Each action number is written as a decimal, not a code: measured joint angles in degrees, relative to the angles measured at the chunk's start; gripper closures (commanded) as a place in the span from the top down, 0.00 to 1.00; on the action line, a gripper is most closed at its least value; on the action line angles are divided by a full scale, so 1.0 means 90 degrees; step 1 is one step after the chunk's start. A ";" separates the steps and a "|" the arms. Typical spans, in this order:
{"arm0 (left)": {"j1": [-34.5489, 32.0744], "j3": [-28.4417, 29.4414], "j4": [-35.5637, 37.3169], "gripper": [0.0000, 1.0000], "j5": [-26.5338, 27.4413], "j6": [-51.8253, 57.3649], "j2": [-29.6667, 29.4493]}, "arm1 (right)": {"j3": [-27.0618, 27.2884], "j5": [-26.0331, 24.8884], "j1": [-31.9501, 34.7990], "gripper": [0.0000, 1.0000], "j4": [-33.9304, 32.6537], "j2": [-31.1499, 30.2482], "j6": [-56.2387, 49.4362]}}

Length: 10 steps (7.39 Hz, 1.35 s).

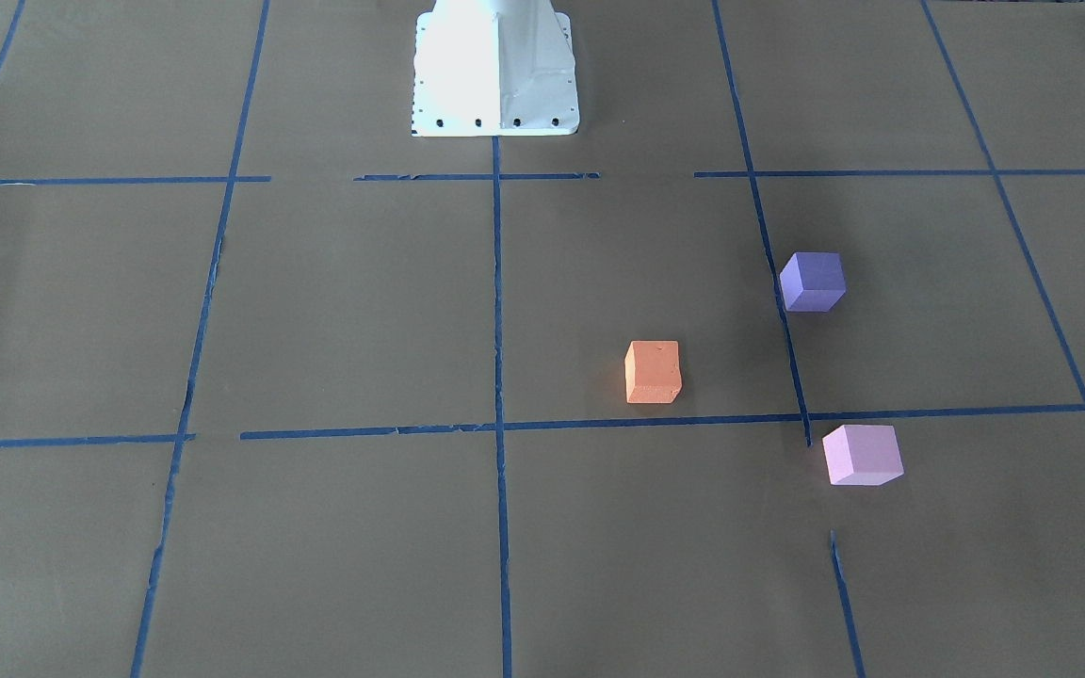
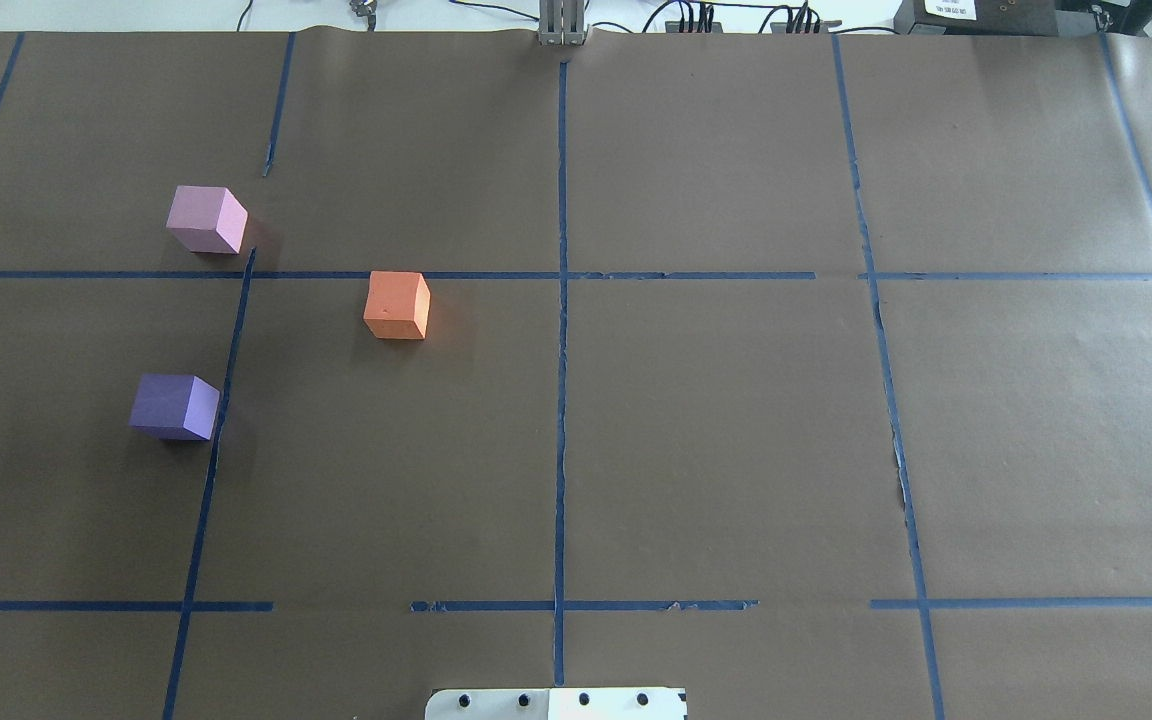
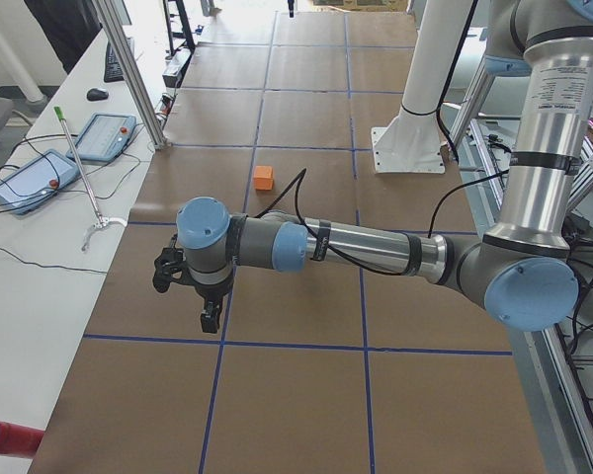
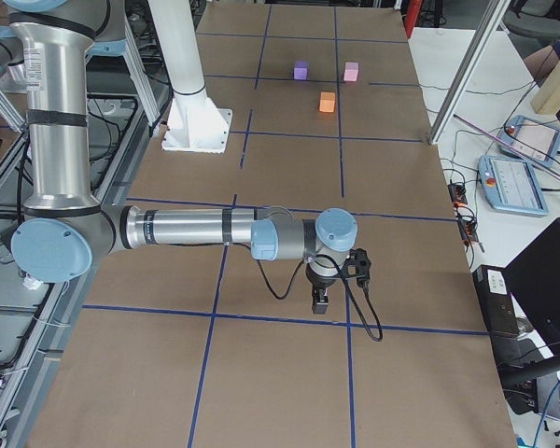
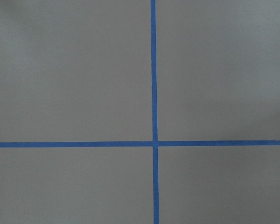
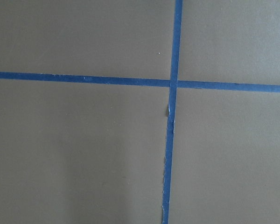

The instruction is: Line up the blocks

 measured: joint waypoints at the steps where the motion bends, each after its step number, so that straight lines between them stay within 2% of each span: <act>1: 0.0003 0.0007 -0.0023 1.00 0.0001 -0.0001 0.0010 | 0.0000 0.0000 0.0000 1.00 0.0000 0.0000 0.0000; 5: 0.0020 0.0056 -0.0164 1.00 0.0009 0.0038 0.0067 | 0.0000 0.0000 0.0000 1.00 0.0000 0.0000 0.0004; 8: 0.0085 0.0031 -0.0637 1.00 0.0005 0.0009 0.0134 | 0.0000 0.0000 0.0000 1.00 -0.0006 0.0000 0.0000; 10: 0.0578 -0.0044 -0.0937 1.00 0.0011 -0.0261 0.0115 | 0.0000 0.0000 0.0000 1.00 -0.0004 0.0000 0.0000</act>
